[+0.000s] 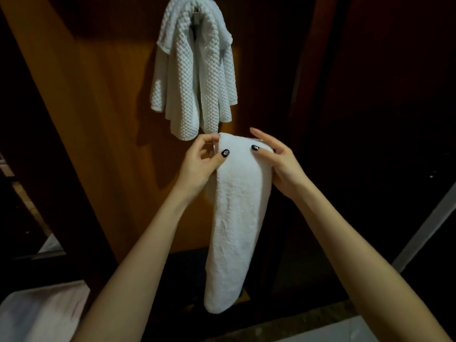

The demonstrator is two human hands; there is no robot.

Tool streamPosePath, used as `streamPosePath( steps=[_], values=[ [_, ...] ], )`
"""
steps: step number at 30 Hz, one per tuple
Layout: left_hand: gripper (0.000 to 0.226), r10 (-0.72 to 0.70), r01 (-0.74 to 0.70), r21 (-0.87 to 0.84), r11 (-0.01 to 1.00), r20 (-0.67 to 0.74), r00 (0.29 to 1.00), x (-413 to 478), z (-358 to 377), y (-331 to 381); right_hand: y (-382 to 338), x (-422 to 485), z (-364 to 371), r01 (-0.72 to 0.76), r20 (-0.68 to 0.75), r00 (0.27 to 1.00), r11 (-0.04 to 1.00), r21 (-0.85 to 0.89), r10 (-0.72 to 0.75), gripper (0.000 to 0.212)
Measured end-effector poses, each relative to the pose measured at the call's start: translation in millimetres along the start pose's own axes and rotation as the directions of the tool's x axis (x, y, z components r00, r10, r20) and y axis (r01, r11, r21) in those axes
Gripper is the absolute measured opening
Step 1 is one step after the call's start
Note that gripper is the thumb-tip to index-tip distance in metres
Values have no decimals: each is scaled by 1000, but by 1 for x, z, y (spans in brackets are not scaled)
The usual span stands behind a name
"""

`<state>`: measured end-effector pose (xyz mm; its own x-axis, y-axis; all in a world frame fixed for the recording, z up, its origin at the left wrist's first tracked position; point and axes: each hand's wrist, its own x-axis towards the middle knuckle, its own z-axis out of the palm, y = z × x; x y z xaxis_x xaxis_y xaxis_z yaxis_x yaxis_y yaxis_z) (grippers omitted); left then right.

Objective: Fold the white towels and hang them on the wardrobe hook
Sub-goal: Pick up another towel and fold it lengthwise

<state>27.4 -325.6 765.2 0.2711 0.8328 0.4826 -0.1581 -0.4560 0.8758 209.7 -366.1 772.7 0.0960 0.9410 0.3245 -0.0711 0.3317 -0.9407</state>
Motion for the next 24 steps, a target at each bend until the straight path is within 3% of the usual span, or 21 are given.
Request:
streamPosePath(
  steps=[3,7,11,15,19,24],
  values=[
    [58,-59,70,-47,996,214,975,-14,-4,-9,-10,7,-2,9,-12,1000,1000,11,-9,40],
    [72,-72,91,-81,993,205,976,-30,-2,-30,-16,15,-9,-10,-31,999,999,36,11,40],
    [66,-38,46,-130,990,65,997,-38,9,-40,-19,20,-12,-46,-33,998,993,106,49,39],
    [44,12,-15,-106,994,-35,999,-45,20,-44,-19,20,-12,-71,-10,997,974,213,75,37],
    [21,53,-51,-50,997,30,998,-53,24,-52,-21,23,-17,-57,-10,998,909,414,67,35],
    [25,1,2,-42,999,81,997,-52,30,-54,-25,28,-18,-42,2,999,919,391,45,36]
  ],
)
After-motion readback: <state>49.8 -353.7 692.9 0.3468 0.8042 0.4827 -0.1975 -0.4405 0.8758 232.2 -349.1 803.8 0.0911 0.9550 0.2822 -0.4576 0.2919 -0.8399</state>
